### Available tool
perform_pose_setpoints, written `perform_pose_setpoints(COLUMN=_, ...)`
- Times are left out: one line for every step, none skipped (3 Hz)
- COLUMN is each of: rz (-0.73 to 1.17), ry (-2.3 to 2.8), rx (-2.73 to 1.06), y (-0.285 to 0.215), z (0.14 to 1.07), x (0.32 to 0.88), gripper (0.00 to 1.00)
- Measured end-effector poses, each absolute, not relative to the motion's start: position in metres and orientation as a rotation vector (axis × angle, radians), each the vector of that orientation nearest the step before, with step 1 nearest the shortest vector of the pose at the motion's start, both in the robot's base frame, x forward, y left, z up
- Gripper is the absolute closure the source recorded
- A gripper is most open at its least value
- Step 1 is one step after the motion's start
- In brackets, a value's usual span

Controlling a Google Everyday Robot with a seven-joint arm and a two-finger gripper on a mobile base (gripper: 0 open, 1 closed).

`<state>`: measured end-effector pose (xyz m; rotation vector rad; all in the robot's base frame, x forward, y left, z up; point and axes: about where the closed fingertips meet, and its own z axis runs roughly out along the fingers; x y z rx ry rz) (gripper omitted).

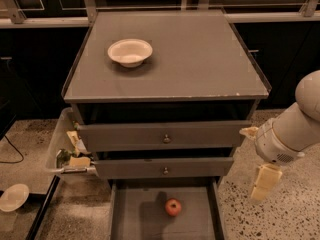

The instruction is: Pick apple from bottom drawer and place on counter

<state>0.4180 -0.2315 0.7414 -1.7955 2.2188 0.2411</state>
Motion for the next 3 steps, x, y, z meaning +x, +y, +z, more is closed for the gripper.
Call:
perform_pose_setpoints(rz=0.242, ry=2.218, rx=-1.796, y=-0.231, z=0.741, x=0.418, gripper=0.0)
perform_pose_setpoints(rz=0.332, ry=2.21, rx=-1.774, y=-0.226, z=0.705, x=0.413, gripper=0.0)
perform_pose_setpoints(rz=0.435, ry=2.17, rx=-1.735, y=-0.216, z=0.648, x=0.411, gripper=0.0)
